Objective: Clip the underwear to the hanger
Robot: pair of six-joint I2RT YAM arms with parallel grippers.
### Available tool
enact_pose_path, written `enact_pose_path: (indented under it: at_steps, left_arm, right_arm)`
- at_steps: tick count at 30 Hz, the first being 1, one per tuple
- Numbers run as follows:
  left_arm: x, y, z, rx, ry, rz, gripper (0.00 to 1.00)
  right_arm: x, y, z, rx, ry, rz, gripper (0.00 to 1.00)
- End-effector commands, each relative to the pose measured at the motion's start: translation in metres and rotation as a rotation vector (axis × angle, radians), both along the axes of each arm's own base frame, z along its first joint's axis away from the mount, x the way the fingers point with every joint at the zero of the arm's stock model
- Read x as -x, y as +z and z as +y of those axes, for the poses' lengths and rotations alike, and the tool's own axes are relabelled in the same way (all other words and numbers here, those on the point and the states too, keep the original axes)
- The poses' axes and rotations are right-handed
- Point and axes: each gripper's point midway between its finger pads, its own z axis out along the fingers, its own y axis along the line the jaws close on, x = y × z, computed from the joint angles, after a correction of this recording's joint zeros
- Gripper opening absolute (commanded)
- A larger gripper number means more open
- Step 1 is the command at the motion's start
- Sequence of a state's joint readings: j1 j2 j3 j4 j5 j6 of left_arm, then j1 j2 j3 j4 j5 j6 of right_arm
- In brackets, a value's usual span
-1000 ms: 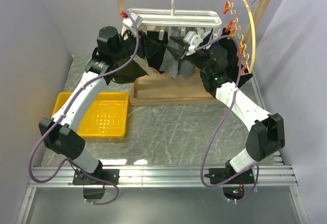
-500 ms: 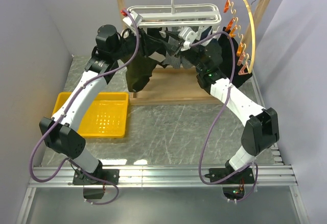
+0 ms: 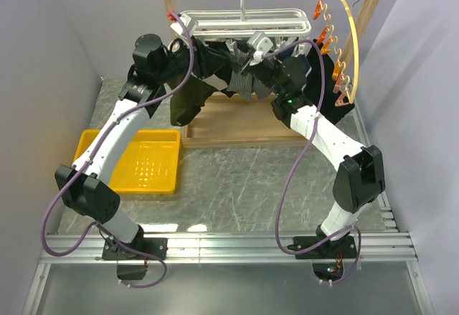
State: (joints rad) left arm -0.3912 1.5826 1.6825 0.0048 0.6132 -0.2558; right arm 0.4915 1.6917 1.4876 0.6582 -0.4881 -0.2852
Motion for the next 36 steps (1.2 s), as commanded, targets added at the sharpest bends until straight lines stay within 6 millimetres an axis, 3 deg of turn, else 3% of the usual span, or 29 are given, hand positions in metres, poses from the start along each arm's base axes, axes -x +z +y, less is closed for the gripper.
enact_pose_path:
  at_steps: [1, 7, 9, 12, 17, 26, 36]
  left_arm:
    - [0.015, 0.046, 0.002, 0.064, -0.016, -0.107, 0.38]
    - [0.014, 0.051, 0.004, 0.092, 0.000, -0.090, 0.40]
    - [0.012, 0.053, 0.005, 0.104, 0.014, -0.081, 0.47]
    - [0.005, 0.056, 0.006, 0.133, 0.041, -0.045, 0.53]
    - [-0.001, 0.062, 0.005, 0.208, 0.053, 0.039, 0.60]
    - [-0.024, 0.053, -0.004, 0.260, 0.078, 0.155, 0.59]
    - [-0.024, 0.050, -0.008, 0.250, 0.102, 0.156, 0.58]
  right_arm:
    - [0.002, 0.027, -0.002, -0.048, -0.017, -0.044, 0.46]
    - [0.005, 0.034, -0.001, -0.077, -0.002, -0.052, 0.24]
    - [0.007, 0.034, -0.002, -0.070, 0.004, -0.051, 0.14]
    - [0.011, 0.034, -0.001, -0.058, 0.015, -0.051, 0.06]
    - [0.019, 0.037, -0.001, -0.050, 0.040, -0.058, 0.02]
    - [0.027, 0.046, 0.001, -0.071, 0.073, -0.040, 0.00]
    - [0.029, 0.047, 0.002, -0.071, 0.076, -0.029, 0.00]
